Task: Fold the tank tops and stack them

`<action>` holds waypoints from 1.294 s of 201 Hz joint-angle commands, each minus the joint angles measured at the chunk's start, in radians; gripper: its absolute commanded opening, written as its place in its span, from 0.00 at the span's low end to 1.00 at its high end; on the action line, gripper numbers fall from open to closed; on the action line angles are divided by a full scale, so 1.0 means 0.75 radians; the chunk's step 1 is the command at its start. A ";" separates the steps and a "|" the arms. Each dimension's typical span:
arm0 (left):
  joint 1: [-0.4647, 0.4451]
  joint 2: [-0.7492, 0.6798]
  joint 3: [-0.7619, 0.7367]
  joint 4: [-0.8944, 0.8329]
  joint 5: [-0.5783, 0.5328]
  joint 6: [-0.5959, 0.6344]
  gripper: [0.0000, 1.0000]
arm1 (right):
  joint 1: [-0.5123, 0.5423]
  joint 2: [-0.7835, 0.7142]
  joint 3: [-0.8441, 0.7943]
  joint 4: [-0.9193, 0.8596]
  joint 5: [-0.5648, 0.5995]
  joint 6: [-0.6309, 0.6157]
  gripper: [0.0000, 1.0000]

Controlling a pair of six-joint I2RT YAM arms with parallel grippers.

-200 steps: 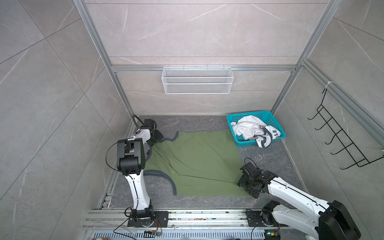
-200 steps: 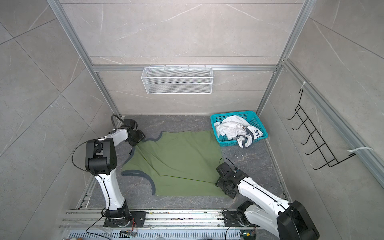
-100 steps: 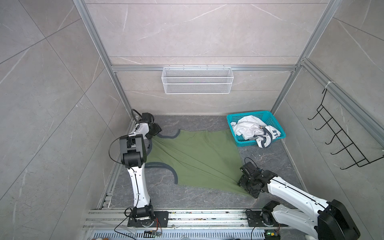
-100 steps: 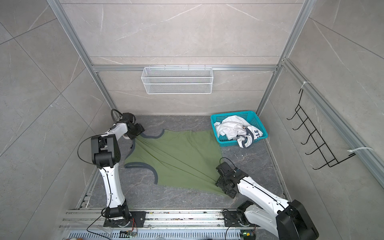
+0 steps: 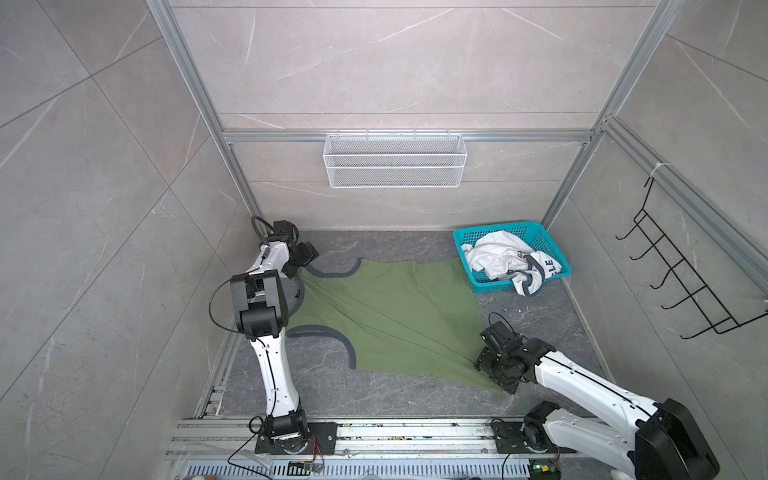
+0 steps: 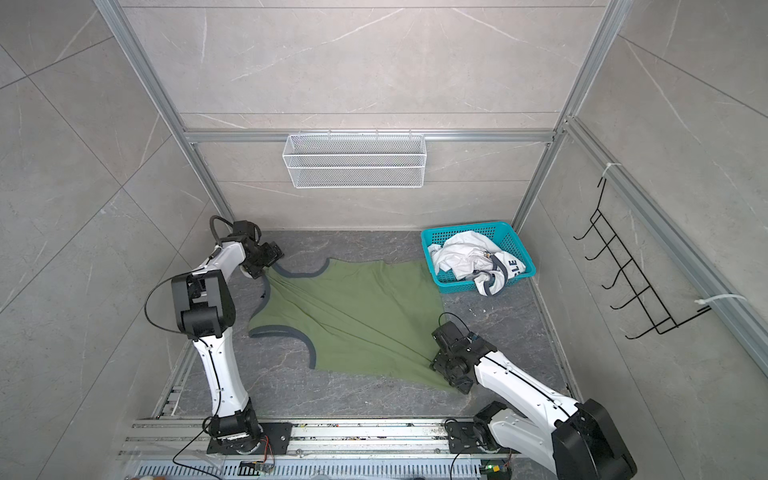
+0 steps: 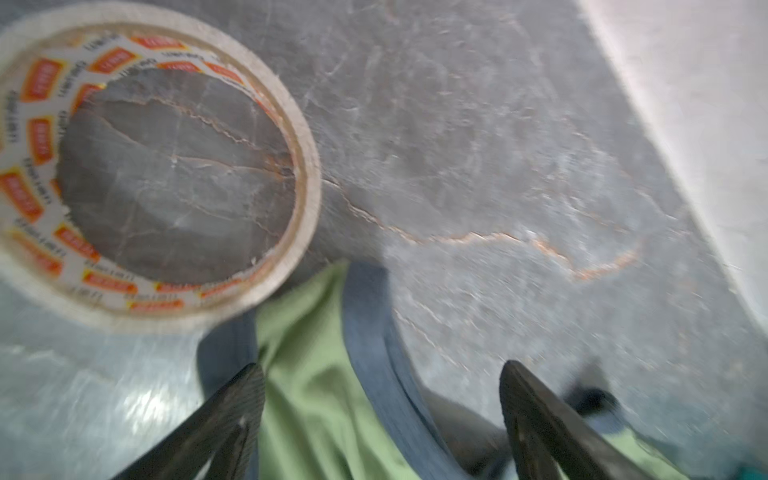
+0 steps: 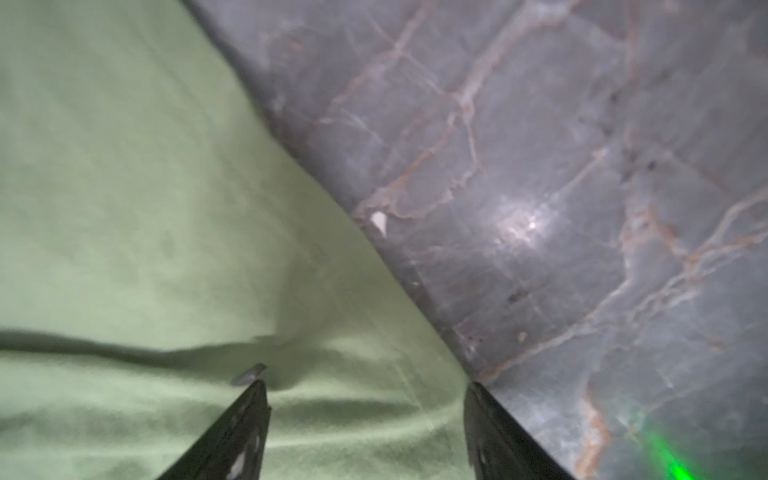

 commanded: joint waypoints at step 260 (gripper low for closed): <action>0.319 -1.230 -1.531 0.160 -0.389 -0.483 0.89 | -0.062 0.153 0.077 0.027 0.062 -0.244 0.76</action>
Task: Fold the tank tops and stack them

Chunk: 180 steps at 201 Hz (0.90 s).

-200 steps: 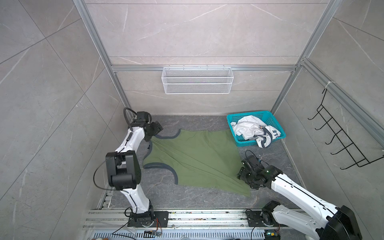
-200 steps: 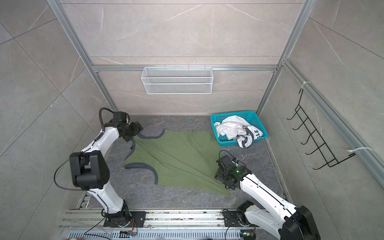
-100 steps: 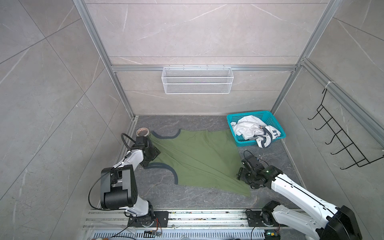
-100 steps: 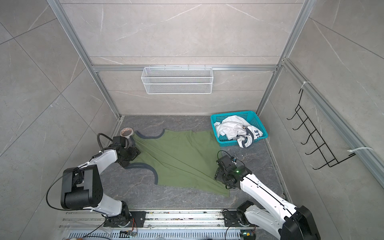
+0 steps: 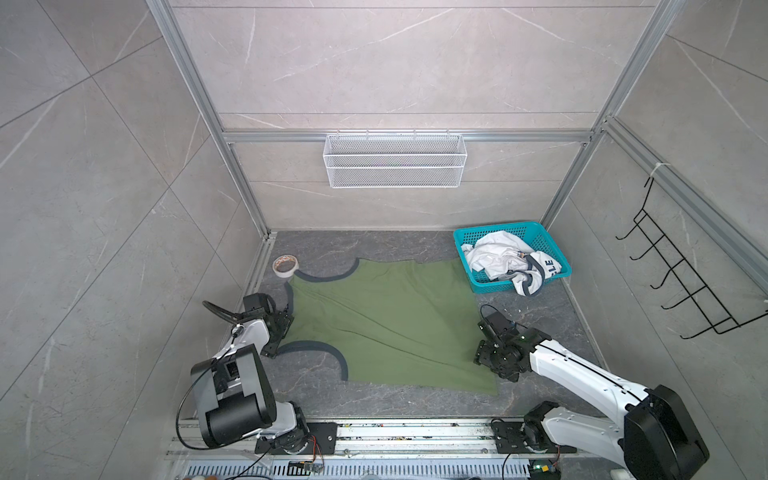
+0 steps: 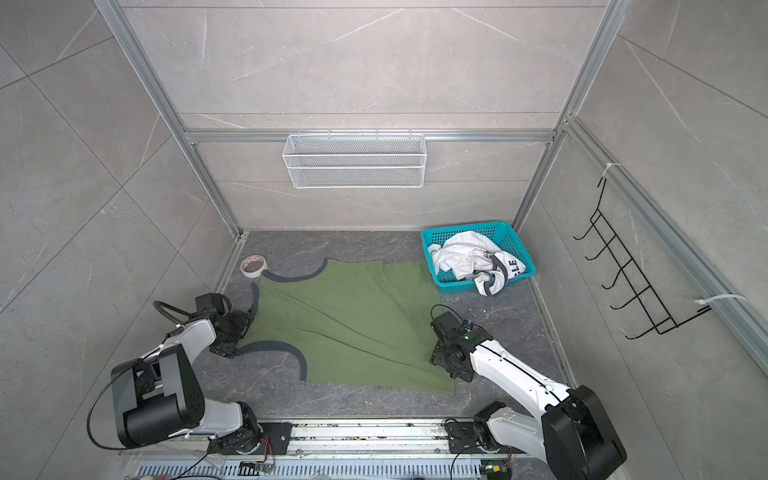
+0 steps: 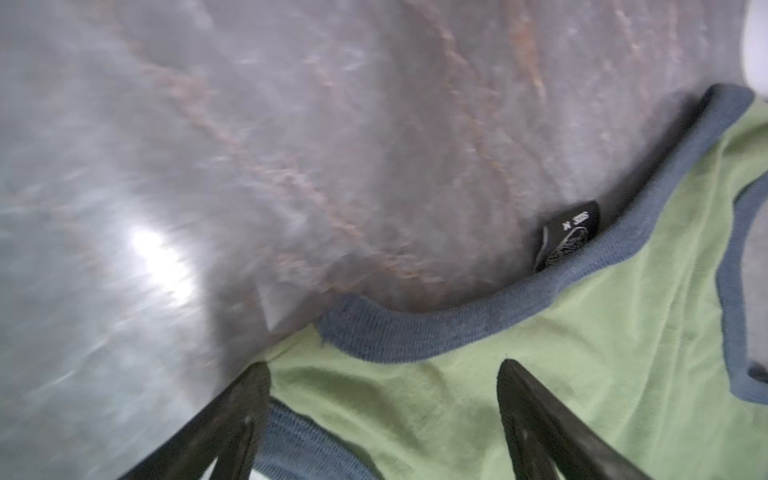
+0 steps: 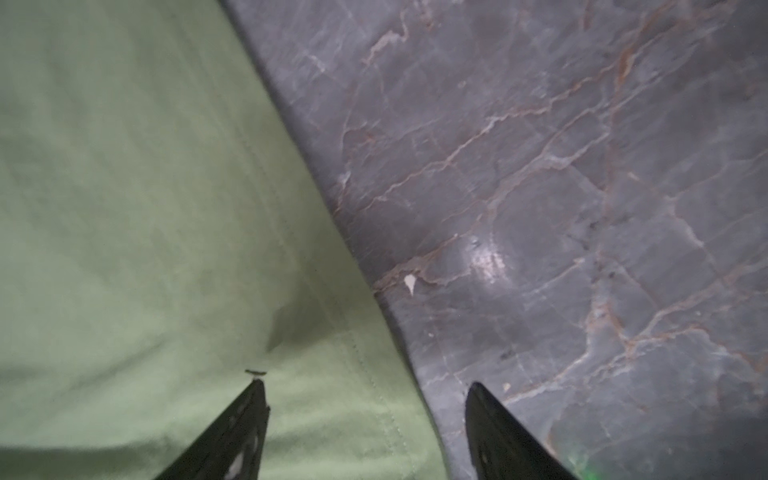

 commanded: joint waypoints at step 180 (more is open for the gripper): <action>-0.840 0.067 0.104 -0.105 0.120 0.114 0.89 | 0.303 0.248 0.100 0.193 -0.152 -0.033 0.76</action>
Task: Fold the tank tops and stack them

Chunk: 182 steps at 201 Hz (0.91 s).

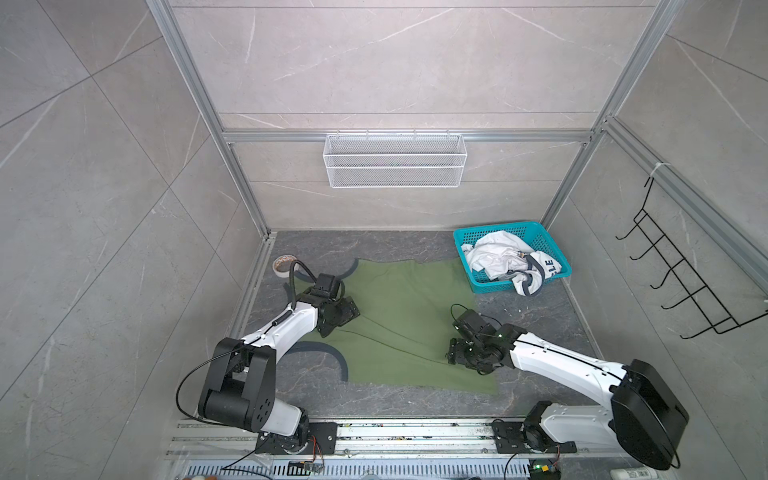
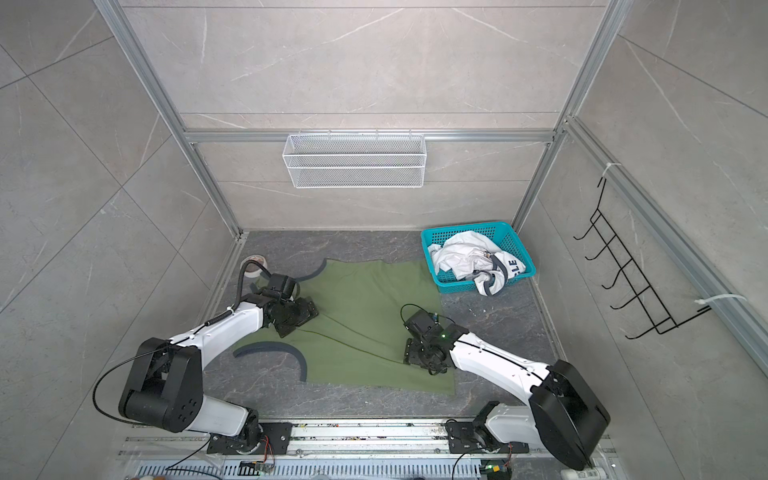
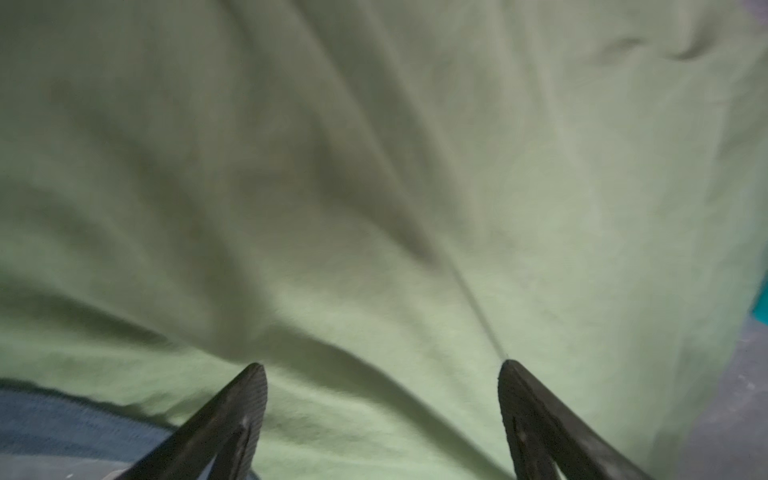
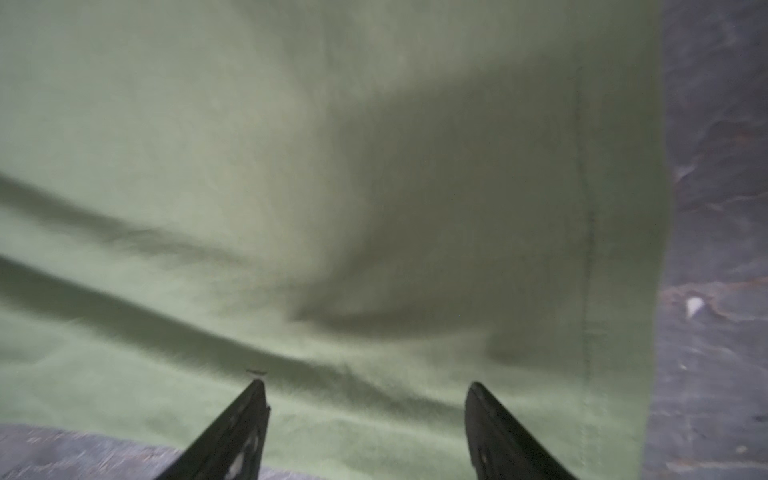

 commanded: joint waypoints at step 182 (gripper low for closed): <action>0.118 -0.407 -0.002 -0.251 -0.149 0.056 0.91 | 0.159 -0.076 0.212 -0.226 0.266 0.005 0.76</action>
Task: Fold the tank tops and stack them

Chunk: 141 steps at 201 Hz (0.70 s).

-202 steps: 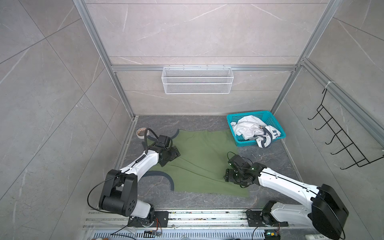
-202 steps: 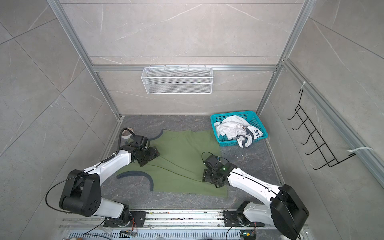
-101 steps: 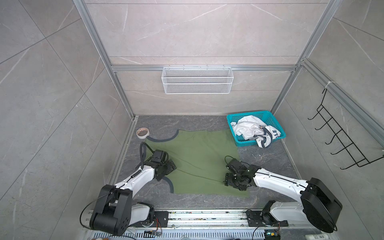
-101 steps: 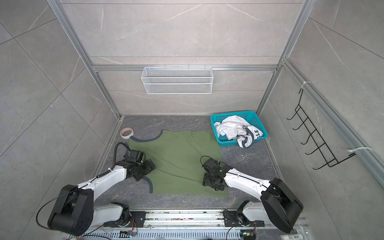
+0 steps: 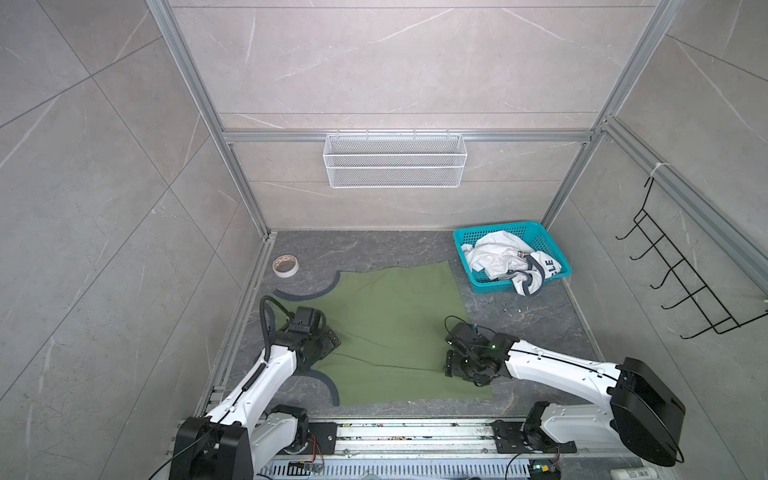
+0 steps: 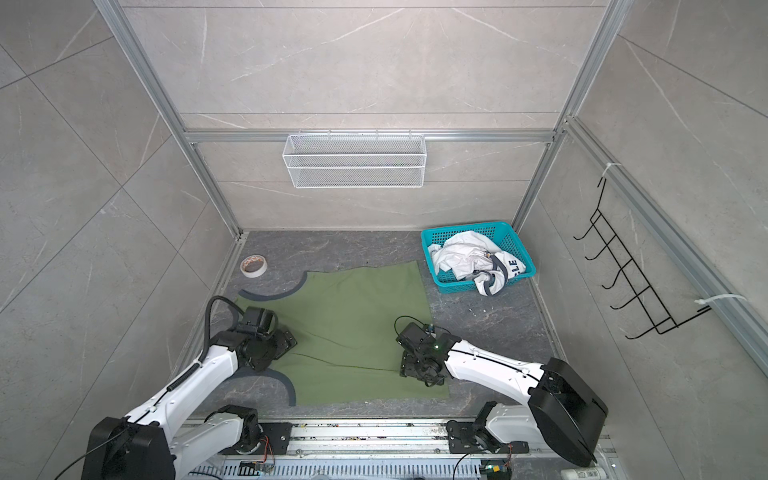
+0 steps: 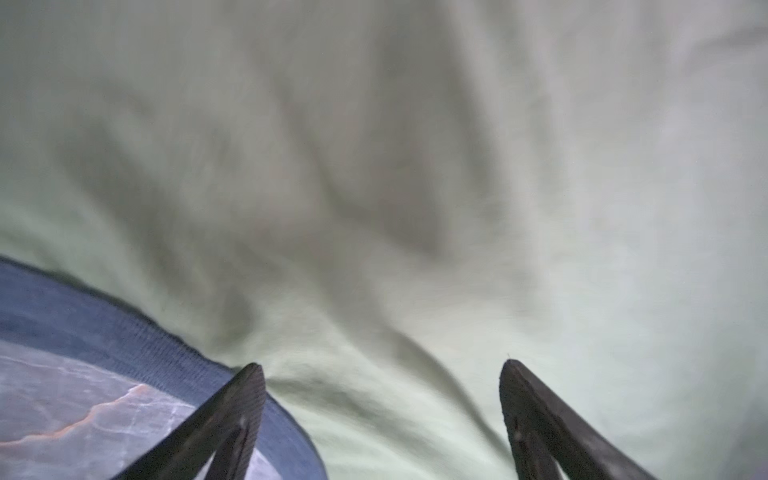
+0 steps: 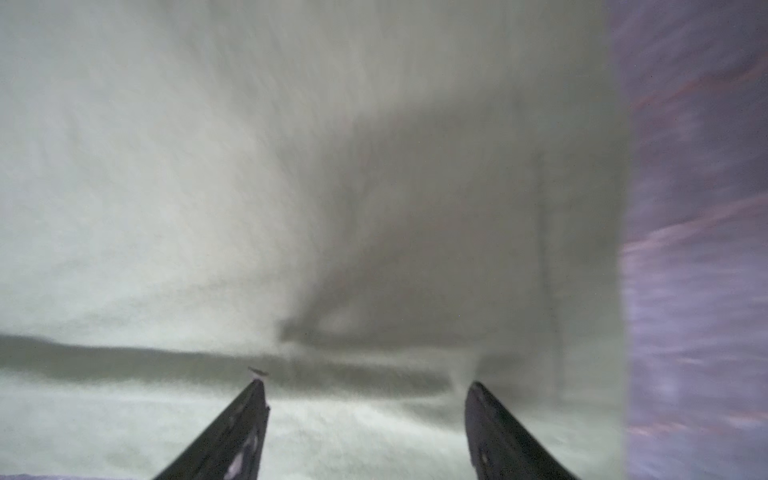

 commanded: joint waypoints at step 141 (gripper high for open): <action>0.045 1.340 1.506 -0.098 -0.116 0.412 0.73 | -0.452 0.597 1.037 0.019 0.125 -0.642 0.71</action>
